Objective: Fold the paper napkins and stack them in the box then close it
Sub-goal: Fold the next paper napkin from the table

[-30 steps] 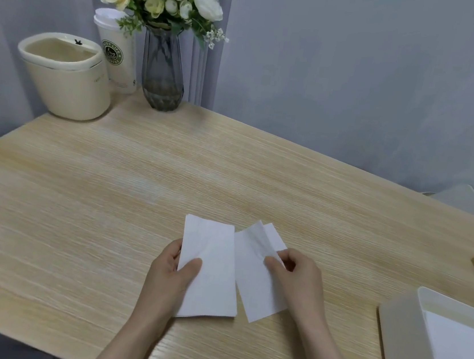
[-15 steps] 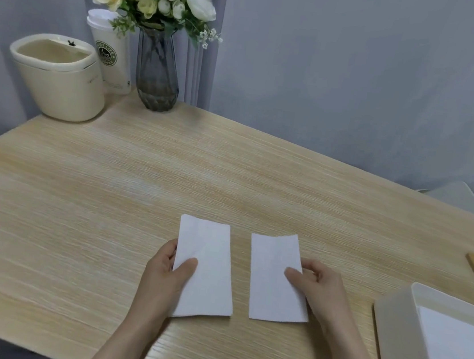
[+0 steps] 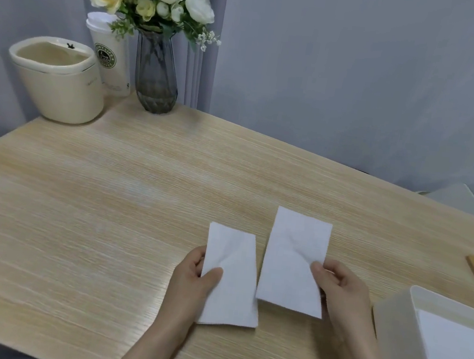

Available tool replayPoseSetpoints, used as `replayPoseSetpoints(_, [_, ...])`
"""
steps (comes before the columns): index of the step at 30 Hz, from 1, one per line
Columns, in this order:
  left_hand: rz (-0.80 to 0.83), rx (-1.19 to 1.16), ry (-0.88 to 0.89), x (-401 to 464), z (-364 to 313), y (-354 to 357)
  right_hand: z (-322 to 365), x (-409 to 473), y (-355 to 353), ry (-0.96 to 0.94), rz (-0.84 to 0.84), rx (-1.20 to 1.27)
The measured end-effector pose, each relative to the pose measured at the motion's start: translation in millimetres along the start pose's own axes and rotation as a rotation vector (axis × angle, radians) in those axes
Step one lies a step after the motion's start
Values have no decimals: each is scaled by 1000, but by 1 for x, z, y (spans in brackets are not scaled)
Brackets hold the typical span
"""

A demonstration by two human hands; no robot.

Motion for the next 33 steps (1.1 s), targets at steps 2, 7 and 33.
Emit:
replayPoseSetpoints(2, [3, 12, 4, 0, -1, 1, 1, -8, 13, 53, 50, 65])
replayPoseSetpoints(7, [10, -32, -15, 1, -1, 0, -6, -26, 58, 96, 166, 147])
replayPoseSetpoints(33, [-4, -57, 16, 1, 1, -2, -22, -27, 74, 12, 182, 11])
Point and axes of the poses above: each hand's wrist, its own x-axis towards the middle knuckle, its own y-axis out of the palm, z = x × y, the point moved 5 cm from there along x, towards the middle knuckle, and after that the axes turned 8 degrees about -y, right-handed, at the moved point
